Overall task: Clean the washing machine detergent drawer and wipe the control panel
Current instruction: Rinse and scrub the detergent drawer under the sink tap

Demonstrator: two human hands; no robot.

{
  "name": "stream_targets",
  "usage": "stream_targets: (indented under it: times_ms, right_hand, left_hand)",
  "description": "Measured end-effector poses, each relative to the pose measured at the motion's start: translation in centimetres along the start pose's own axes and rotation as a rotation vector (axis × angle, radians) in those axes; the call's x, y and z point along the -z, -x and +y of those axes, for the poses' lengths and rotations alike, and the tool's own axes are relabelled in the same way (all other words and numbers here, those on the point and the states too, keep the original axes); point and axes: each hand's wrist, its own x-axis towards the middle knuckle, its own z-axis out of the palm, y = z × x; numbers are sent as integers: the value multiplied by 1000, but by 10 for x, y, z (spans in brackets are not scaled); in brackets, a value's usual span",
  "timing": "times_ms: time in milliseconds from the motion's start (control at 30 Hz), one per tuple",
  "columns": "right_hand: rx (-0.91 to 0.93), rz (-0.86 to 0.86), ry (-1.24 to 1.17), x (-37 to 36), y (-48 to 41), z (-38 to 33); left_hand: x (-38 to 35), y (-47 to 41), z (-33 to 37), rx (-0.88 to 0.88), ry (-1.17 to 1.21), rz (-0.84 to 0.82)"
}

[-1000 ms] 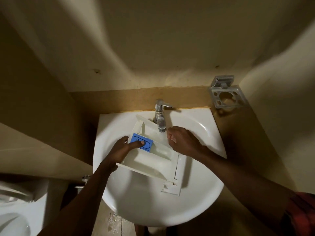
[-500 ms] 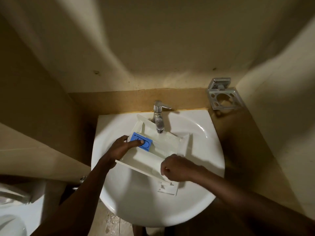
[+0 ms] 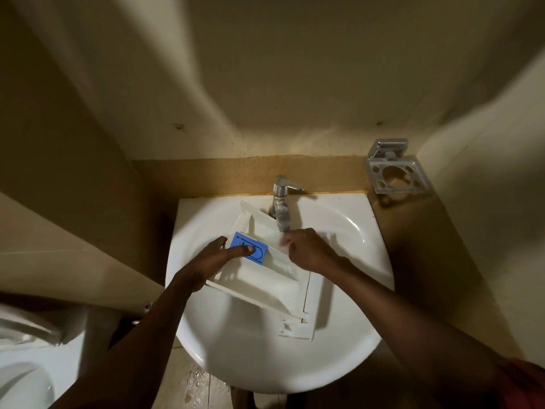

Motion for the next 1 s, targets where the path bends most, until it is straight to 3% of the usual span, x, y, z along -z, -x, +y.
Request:
stream_targets:
  times_ms: [67, 167, 300, 333, 467, 667, 733, 867, 1000]
  right_hand:
    - [23, -36, -103, 3, 0, -2]
    - [145, -215, -55, -14, 4, 1]
    - [123, 185, -123, -2, 2, 24]
    - [138, 192, -90, 4, 2, 30]
    - [155, -76, 23, 20, -3, 29]
    - [61, -127, 476, 28, -11, 30]
    - [-15, -89, 353, 27, -10, 39]
    - [-170, 18, -208, 23, -2, 47]
    - [-163, 176, -269, 22, -1, 49]
  left_hand:
    - [-1, 0, 0, 5, 2, -27]
    - [-1, 1, -5, 23, 31, -59]
    - [11, 9, -16, 31, 92, -92]
    - [12, 10, -17, 28, 99, -106]
    - [11, 14, -9, 38, 95, -127]
    - [11, 15, -7, 20, 112, -216]
    - [11, 14, -12, 2, 132, -208]
    - [9, 7, -24, -20, 160, -167]
    - [9, -1, -27, -20, 170, -126]
